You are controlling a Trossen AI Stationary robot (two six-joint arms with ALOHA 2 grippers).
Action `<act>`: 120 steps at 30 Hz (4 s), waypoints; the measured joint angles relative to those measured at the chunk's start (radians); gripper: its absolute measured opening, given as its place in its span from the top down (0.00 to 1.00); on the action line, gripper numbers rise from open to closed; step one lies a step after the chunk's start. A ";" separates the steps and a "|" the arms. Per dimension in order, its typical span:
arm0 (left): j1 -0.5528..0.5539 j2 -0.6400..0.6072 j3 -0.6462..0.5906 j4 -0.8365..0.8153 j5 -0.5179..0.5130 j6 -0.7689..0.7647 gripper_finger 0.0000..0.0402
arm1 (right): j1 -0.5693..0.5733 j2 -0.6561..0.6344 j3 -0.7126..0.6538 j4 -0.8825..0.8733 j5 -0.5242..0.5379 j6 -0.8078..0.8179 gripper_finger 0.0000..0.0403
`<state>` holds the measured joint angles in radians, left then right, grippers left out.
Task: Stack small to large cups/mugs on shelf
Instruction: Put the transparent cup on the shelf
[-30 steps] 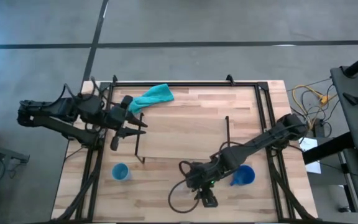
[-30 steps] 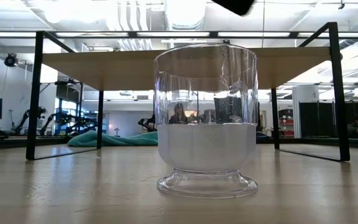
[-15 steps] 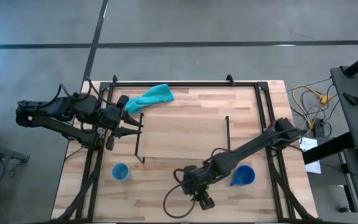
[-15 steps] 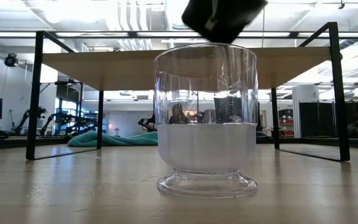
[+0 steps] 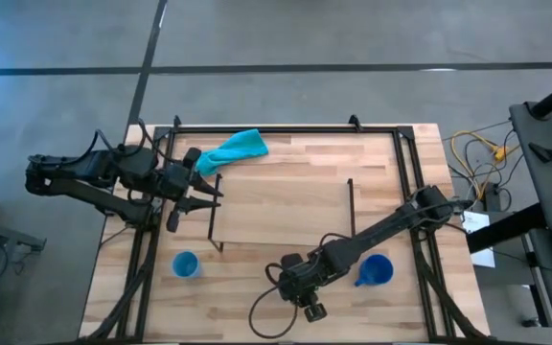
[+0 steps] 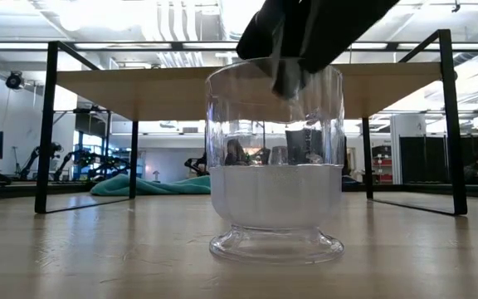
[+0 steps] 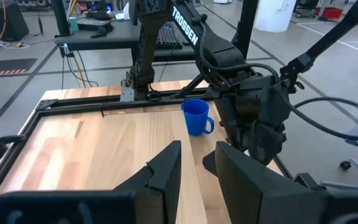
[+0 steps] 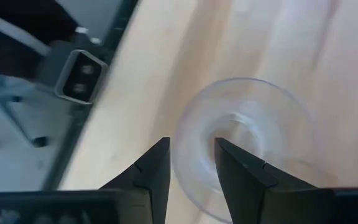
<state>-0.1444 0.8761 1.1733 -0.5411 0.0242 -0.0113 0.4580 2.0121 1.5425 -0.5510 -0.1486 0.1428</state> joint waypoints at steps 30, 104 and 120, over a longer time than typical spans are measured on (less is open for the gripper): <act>0.000 0.005 0.001 0.005 -0.002 0.002 0.78 | -0.012 0.000 -0.003 0.001 0.048 -0.058 0.72; 0.000 0.016 0.001 0.010 -0.002 0.051 0.78 | -0.013 0.025 -0.009 0.010 0.037 0.041 0.90; 0.000 0.019 0.003 0.009 -0.002 0.051 0.78 | -0.013 -0.148 -0.008 0.001 0.084 0.194 0.98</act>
<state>-0.1440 0.8948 1.1758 -0.5319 0.0223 0.0402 0.4446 1.8640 1.5345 -0.5499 -0.0644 0.3369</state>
